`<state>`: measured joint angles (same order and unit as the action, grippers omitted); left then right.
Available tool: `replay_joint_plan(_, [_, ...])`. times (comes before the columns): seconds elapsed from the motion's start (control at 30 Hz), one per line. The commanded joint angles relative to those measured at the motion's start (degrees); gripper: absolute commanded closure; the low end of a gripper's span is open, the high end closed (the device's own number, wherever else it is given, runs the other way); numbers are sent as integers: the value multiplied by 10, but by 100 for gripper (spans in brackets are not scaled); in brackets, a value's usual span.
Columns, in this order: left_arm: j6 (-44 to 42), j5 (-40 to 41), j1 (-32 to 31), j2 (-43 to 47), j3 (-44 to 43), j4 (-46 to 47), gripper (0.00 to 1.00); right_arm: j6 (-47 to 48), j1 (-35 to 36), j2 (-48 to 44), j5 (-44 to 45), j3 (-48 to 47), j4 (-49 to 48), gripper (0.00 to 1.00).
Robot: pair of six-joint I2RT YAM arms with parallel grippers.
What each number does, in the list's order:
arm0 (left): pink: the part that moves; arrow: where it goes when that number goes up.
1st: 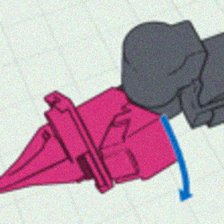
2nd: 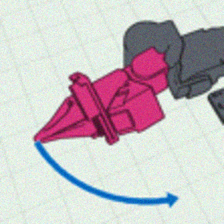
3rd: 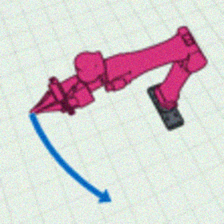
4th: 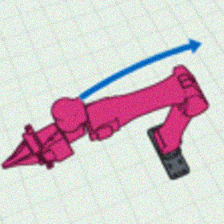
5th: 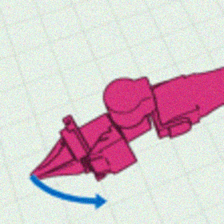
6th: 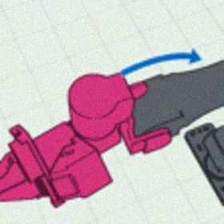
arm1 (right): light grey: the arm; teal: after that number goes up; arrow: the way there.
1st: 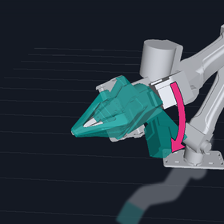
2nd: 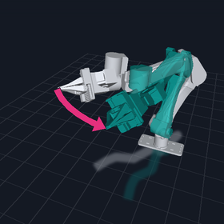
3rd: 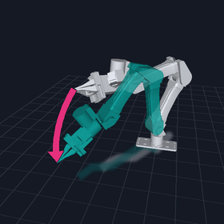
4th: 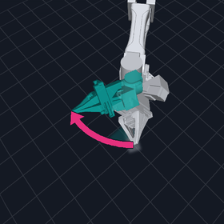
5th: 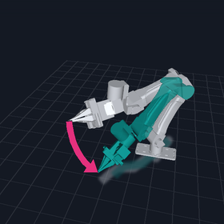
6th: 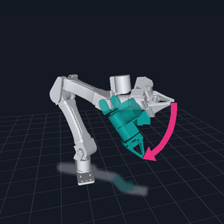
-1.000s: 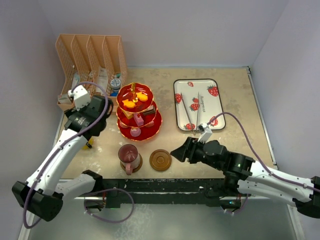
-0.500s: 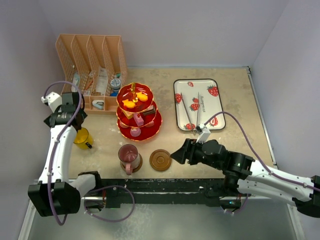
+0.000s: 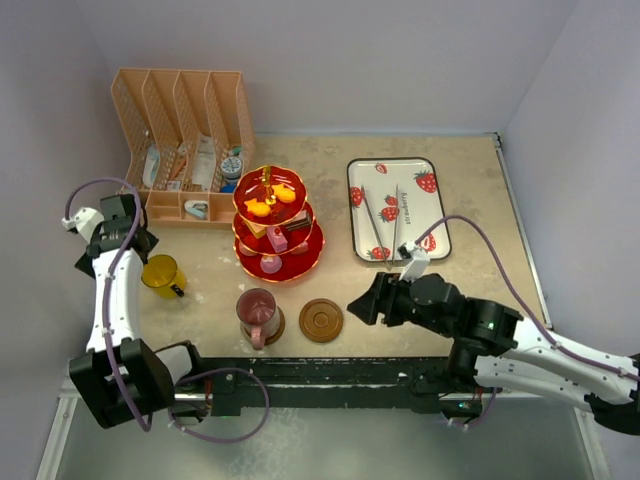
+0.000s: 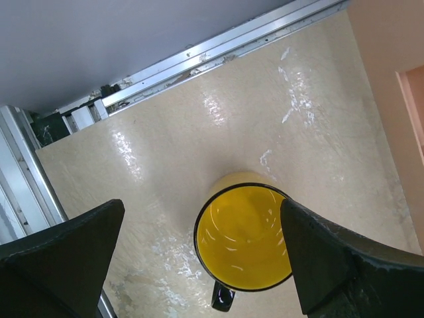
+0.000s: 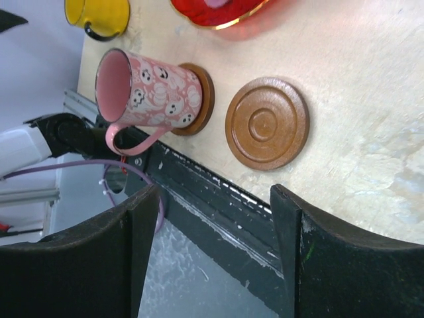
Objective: Serve the afternoon tea
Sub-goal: Pick up the cup at the center of the board.
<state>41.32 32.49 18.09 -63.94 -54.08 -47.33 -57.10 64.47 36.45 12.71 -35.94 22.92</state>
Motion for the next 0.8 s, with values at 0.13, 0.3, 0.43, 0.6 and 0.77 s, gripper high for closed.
replay_joint_plan(0.13, [5,-70,33,-14,52,69,13,35,-1,-41,70,-56,23,26])
replay_joint_plan(0.3, [12,-71,34,-24,54,73,26,10,-1,-61,84,-47,39,26])
replay_joint_plan(0.43, [15,-62,34,-21,56,75,33,-13,-1,-66,79,-33,44,26])
replay_joint_plan(0.6, [21,-62,35,-38,63,79,37,-34,-1,-62,70,-19,42,26])
replay_joint_plan(0.77, [25,-72,35,-54,65,80,39,-34,-1,-51,70,-22,51,26])
